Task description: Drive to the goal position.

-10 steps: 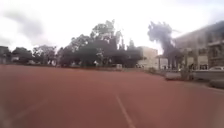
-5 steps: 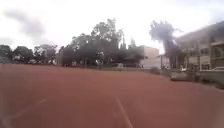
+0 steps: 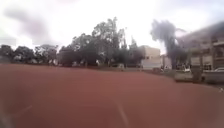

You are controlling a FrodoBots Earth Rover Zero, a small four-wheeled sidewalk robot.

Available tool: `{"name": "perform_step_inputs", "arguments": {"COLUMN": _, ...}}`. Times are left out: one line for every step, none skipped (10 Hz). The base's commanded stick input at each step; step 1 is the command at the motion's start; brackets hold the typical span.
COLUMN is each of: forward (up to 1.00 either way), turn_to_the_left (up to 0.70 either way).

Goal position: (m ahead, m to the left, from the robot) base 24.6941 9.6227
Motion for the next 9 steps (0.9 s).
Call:
{"name": "perform_step_inputs", "arguments": {"forward": 0.70, "turn_to_the_left": 0.00}}
{"name": "perform_step_inputs", "arguments": {"forward": 0.70, "turn_to_the_left": 0.00}}
{"name": "perform_step_inputs", "arguments": {"forward": 0.70, "turn_to_the_left": 0.00}}
{"name": "perform_step_inputs", "arguments": {"forward": 0.70, "turn_to_the_left": 0.00}}
{"name": "perform_step_inputs", "arguments": {"forward": 0.70, "turn_to_the_left": 0.00}}
{"name": "perform_step_inputs", "arguments": {"forward": 0.70, "turn_to_the_left": 0.00}}
{"name": "perform_step_inputs", "arguments": {"forward": 0.70, "turn_to_the_left": 0.00}}
{"name": "perform_step_inputs", "arguments": {"forward": 0.70, "turn_to_the_left": 0.00}}
{"name": "perform_step_inputs", "arguments": {"forward": 0.70, "turn_to_the_left": 0.00}}
